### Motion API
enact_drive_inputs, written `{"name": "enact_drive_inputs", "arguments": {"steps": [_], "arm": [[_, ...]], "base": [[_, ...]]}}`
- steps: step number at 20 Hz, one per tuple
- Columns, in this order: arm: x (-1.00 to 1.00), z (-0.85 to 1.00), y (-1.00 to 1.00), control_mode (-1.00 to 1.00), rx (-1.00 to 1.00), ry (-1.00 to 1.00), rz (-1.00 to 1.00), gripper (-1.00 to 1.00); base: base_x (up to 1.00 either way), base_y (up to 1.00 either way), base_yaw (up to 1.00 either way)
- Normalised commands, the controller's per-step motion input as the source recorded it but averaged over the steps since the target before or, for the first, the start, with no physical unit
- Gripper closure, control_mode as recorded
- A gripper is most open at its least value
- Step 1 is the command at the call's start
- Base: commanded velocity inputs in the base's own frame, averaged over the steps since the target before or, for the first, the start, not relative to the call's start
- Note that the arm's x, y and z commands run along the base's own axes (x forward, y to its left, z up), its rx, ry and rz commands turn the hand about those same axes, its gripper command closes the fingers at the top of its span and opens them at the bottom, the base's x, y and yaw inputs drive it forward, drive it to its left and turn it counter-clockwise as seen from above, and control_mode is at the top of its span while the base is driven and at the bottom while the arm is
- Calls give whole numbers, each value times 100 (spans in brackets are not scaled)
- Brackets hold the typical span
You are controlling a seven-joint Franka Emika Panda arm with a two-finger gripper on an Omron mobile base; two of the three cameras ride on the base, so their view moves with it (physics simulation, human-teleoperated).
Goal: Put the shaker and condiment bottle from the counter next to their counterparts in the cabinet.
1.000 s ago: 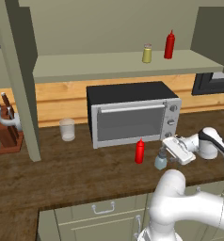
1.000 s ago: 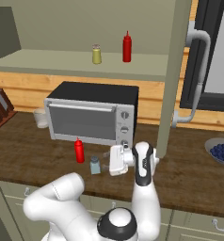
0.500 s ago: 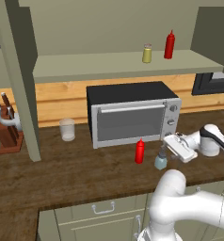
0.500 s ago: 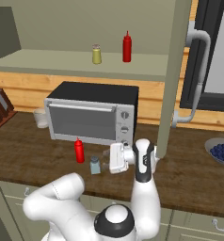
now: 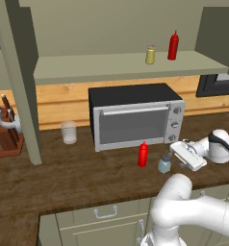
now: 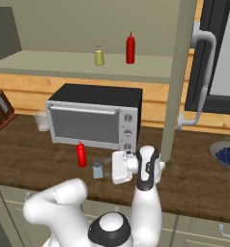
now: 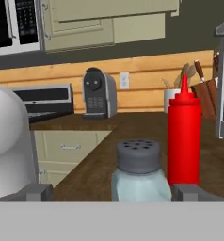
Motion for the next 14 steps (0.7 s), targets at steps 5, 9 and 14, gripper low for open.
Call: {"name": "enact_drive_inputs", "arguments": {"steps": [5,9,14], "arm": [[-25,0,0,-100,0,0,0,-100],[-4,0,3,-100,0,0,0,-100],[11,0,5,-100,0,0,0,-100]], "base": [[0,0,0],[0,0,0],[0,0,0]]}}
